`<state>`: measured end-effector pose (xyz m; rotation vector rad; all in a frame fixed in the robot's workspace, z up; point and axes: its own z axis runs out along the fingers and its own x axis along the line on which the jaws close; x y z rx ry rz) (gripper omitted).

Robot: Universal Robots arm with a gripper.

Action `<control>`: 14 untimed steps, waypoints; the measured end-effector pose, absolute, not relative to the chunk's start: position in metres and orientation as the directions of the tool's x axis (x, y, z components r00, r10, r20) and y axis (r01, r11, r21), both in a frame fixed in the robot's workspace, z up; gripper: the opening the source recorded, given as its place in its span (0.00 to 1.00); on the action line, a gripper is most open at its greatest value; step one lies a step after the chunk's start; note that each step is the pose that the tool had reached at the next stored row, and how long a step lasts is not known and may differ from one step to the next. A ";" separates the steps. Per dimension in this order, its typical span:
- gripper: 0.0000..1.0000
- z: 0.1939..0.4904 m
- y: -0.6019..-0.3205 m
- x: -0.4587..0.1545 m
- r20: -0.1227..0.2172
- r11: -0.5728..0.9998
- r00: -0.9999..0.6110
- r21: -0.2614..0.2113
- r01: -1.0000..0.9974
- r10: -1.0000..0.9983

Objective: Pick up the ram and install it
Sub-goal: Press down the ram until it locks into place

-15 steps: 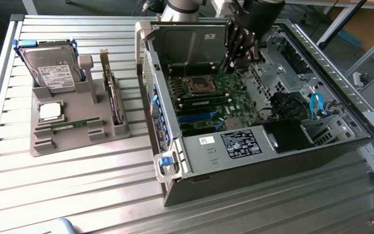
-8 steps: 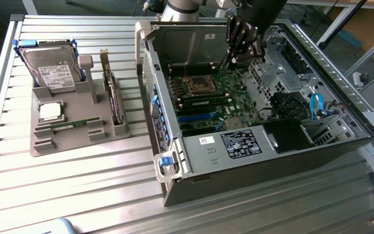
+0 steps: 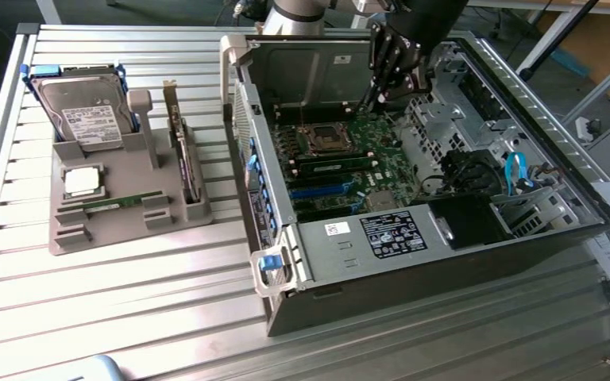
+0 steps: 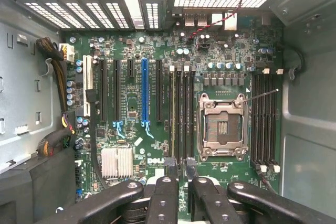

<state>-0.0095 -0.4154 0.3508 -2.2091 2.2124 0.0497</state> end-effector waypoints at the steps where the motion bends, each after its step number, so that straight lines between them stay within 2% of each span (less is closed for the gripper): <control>1: 0.19 0.351 -0.415 -0.010 -0.033 0.001 -0.002 0.012 -1.000 -0.999; 5: 0.19 0.351 -0.415 -0.010 -0.033 0.001 -0.002 0.012 -1.000 -0.999; 6: 0.18 0.351 -0.415 -0.010 -0.033 0.001 -0.002 0.012 -1.000 -0.999; 7: 0.11 0.351 -0.415 -0.010 -0.033 0.001 -0.002 0.012 -1.000 -0.999; 14: 0.10 0.351 -0.415 -0.007 -0.033 0.001 -0.002 0.012 -1.000 -0.999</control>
